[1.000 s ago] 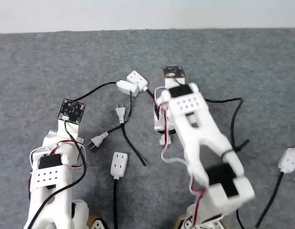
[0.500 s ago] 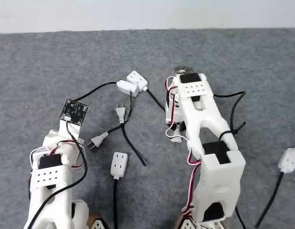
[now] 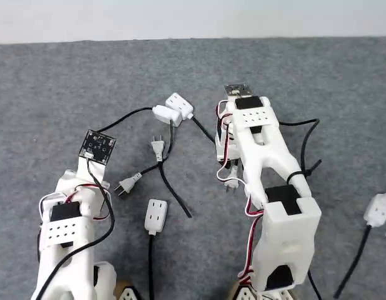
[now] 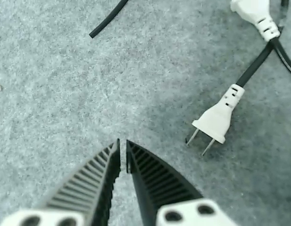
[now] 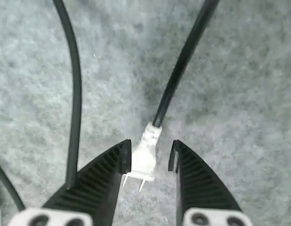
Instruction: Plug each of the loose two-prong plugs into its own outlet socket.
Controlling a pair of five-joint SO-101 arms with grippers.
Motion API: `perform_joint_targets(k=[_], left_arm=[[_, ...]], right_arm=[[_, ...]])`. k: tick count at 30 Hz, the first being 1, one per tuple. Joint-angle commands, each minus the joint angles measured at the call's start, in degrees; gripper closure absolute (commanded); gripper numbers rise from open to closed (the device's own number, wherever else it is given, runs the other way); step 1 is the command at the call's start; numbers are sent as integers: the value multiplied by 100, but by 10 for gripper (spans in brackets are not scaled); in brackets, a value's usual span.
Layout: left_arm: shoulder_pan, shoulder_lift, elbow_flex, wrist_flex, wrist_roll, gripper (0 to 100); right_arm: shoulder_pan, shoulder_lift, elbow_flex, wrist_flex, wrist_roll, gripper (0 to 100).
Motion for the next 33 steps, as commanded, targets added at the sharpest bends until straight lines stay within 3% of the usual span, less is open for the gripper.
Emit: perform_joint_targets(k=[1,6,23,28,33], left_arm=[[-18,-123,-57,53,-79,985],[-18,-123,-57,62,-88,985],[-18,-123,-57,79,-264,985],[-18,-123,-57,79,-264,985],[18,-88,-92,70,-246,985]], right_arm=[[31,-57,149,-409,44,900],[75,-57,563,-796,-308,929],[75,-48,818,-866,-352,929],[101,224,563,-884,-369,998],[163,224,554,-813,-352,991]])
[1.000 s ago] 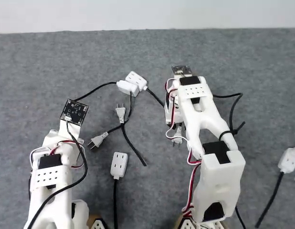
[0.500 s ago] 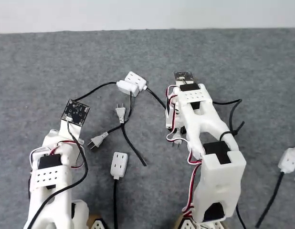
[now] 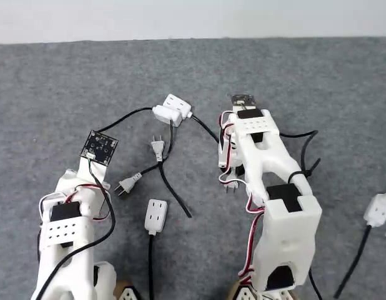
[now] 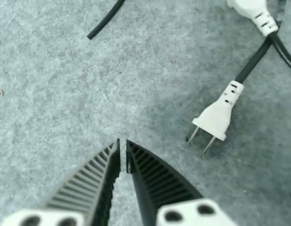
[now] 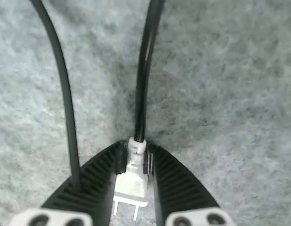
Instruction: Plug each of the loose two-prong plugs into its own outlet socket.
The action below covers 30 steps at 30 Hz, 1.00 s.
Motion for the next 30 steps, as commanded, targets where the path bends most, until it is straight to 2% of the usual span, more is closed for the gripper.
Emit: perform_joint_targets(k=[1,4,8,11,15,19,23,26,30], left_arm=[[26,-70,-119,79,-18,986],[26,-62,-163,79,255,986],[26,-53,-163,88,273,986],[158,167,-251,132,281,986],[176,1380,-1033,387,246,987],[220,2453,-1921,1073,-378,987],[536,2936,-2264,1503,-853,987],[677,2910,-2237,1574,-1143,987],[677,2910,-2237,1582,-1169,987]], right_arm=[[31,-101,-158,110,-62,991],[4,-558,-149,356,-70,991],[-163,-1516,-149,576,-44,991],[-725,-2281,-79,690,-35,991],[-1710,-3371,202,629,-26,991],[-2615,-4400,897,180,-26,991],[-3248,-5341,2198,-778,-26,991],[-3582,-5807,3024,-1429,-18,991],[-3705,-5930,3270,-1525,-18,991]])
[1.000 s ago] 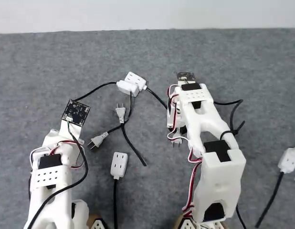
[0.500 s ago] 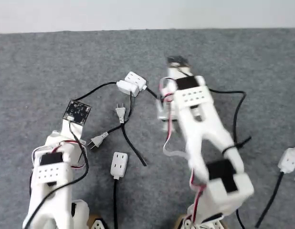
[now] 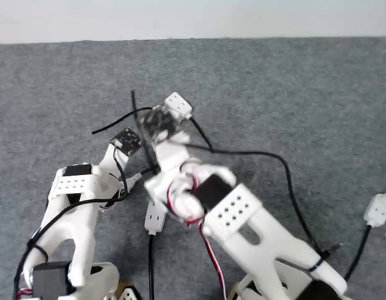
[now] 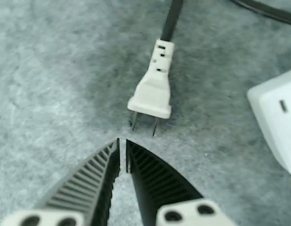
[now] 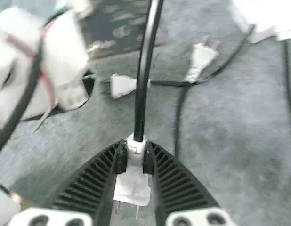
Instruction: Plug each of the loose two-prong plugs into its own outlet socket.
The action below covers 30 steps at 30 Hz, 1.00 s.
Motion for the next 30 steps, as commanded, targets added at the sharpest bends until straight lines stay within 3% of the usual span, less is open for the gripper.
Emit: perform_joint_targets(k=[1,3,10,19,25,30], left_arm=[[70,9,-259,70,-88,987],[70,-9,-251,149,-158,987],[308,-352,119,484,-1389,988],[413,-2110,1385,-18,-1556,988],[18,-2646,1719,-914,0,987],[-325,-2664,1719,-1371,897,987]], right_arm=[[-66,-330,9,-198,0,991],[-66,-321,18,-215,0,991],[-66,-321,255,-514,0,991],[180,-321,281,-523,-141,991],[338,-180,466,-725,-659,991],[338,716,273,-804,-1116,991]])
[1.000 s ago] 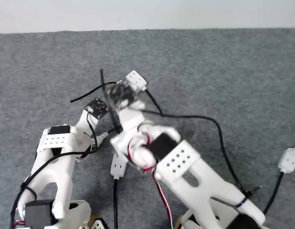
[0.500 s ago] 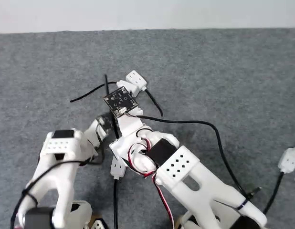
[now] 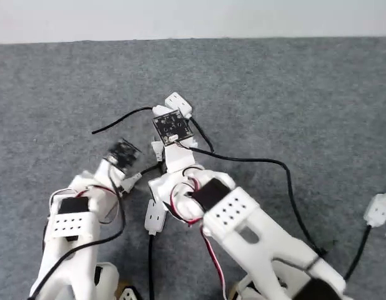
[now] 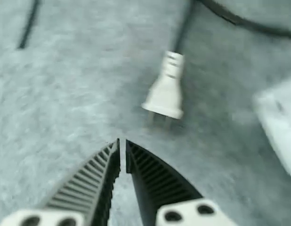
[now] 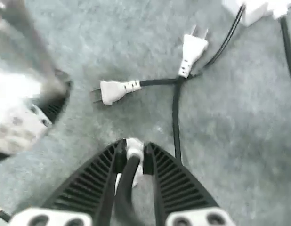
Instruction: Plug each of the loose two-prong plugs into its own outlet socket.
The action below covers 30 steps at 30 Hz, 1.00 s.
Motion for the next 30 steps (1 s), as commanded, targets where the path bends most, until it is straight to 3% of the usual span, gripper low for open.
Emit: perform_joint_targets(k=[1,12,21,25,30], left_arm=[[-255,-141,-48,-431,677,986],[-290,-149,-40,-492,695,985],[-290,-158,-40,-475,633,985],[-290,-158,-40,-466,545,985],[-308,-141,-40,-466,536,985]], right_arm=[[92,620,-360,-127,-290,991],[22,919,-651,-145,-571,991],[57,629,-273,-927,-527,991],[92,567,-299,-558,-484,991],[1297,567,-422,435,211,991]])
